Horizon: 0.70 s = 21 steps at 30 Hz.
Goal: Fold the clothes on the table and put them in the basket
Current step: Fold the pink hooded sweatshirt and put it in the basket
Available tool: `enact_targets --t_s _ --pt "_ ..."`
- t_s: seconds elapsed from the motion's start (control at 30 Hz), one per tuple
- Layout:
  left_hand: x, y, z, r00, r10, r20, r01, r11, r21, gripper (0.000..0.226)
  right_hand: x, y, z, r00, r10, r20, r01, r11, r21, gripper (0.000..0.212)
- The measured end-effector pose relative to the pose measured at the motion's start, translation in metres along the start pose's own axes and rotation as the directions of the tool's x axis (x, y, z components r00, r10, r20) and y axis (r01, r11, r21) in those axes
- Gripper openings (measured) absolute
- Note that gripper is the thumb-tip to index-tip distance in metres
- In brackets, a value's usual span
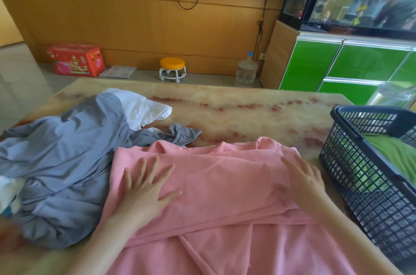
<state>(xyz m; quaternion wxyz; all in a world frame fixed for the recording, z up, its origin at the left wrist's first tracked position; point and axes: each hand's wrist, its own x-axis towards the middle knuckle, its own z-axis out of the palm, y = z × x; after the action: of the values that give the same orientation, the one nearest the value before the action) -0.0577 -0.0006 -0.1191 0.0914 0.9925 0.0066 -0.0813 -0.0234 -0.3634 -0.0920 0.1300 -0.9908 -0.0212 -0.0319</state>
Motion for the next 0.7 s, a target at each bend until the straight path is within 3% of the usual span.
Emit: enact_targets --t_s 0.1,0.2,0.4,0.57,0.6,0.7 --pt "-0.011 0.01 -0.003 0.999 0.034 -0.042 -0.035 0.999 -0.031 0.105 -0.011 -0.013 0.007 0.962 -0.14 0.236 0.093 0.976 0.199 0.095" --pt "-0.02 0.009 0.01 1.0 0.016 -0.004 -0.016 1.0 0.027 0.105 -0.014 -0.013 0.026 0.917 -0.143 0.372 0.12 0.989 0.085 0.106" --pt "-0.016 0.004 0.017 1.0 -0.007 0.014 0.006 1.0 0.011 0.102 -0.011 -0.016 0.025 0.901 -0.117 0.418 0.091 0.993 0.081 0.125" --pt "-0.029 -0.001 0.019 0.996 -0.007 -0.085 0.003 0.999 -0.042 0.122 -0.017 -0.026 0.019 0.942 -0.067 0.329 0.031 0.993 0.112 0.147" --pt "-0.035 -0.004 0.019 0.993 -0.018 -0.118 0.011 0.998 -0.061 0.122 -0.02 -0.029 0.017 0.953 -0.064 0.297 0.022 0.99 0.141 0.144" --pt "-0.048 -0.014 0.02 0.97 -0.047 -0.238 0.032 0.997 -0.067 0.103 -0.029 -0.037 0.018 0.972 -0.052 0.227 0.015 0.986 0.163 0.105"
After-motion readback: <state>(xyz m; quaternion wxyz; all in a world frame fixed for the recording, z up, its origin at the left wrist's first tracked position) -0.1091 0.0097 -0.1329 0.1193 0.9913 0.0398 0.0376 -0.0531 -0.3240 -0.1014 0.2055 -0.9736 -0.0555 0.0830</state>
